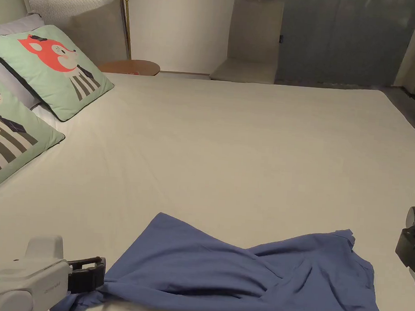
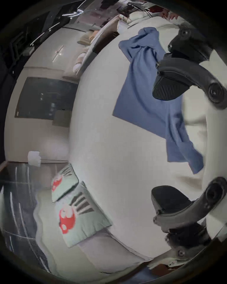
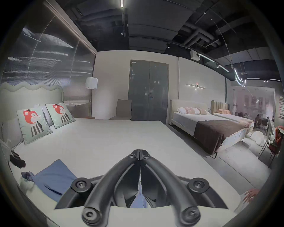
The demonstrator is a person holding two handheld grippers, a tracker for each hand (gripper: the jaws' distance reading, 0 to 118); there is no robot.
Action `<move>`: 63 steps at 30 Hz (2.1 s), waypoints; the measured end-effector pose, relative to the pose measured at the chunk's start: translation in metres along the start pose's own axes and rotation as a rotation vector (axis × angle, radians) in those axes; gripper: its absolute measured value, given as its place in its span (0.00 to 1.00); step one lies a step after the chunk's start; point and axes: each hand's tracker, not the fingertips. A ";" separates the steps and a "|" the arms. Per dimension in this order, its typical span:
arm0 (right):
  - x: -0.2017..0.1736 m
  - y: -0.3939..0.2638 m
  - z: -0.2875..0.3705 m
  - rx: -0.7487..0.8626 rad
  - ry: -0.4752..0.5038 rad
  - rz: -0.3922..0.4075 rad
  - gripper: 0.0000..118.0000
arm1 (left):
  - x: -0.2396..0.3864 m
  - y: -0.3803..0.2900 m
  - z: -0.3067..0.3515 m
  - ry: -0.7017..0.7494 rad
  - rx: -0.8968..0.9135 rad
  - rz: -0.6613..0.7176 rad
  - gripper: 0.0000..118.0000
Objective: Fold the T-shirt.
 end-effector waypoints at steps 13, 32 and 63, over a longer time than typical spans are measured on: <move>-0.001 -0.020 -0.005 -0.081 0.007 -0.009 0.00 | -0.013 -0.040 -0.033 -0.034 -0.143 0.098 0.09; 0.003 -0.149 0.002 -0.552 0.048 -0.043 0.65 | 0.011 -0.031 -0.001 -0.026 -0.084 0.014 0.08; -0.005 0.123 -0.158 0.003 0.141 0.092 0.03 | 0.037 0.246 0.001 -0.107 0.325 0.005 0.08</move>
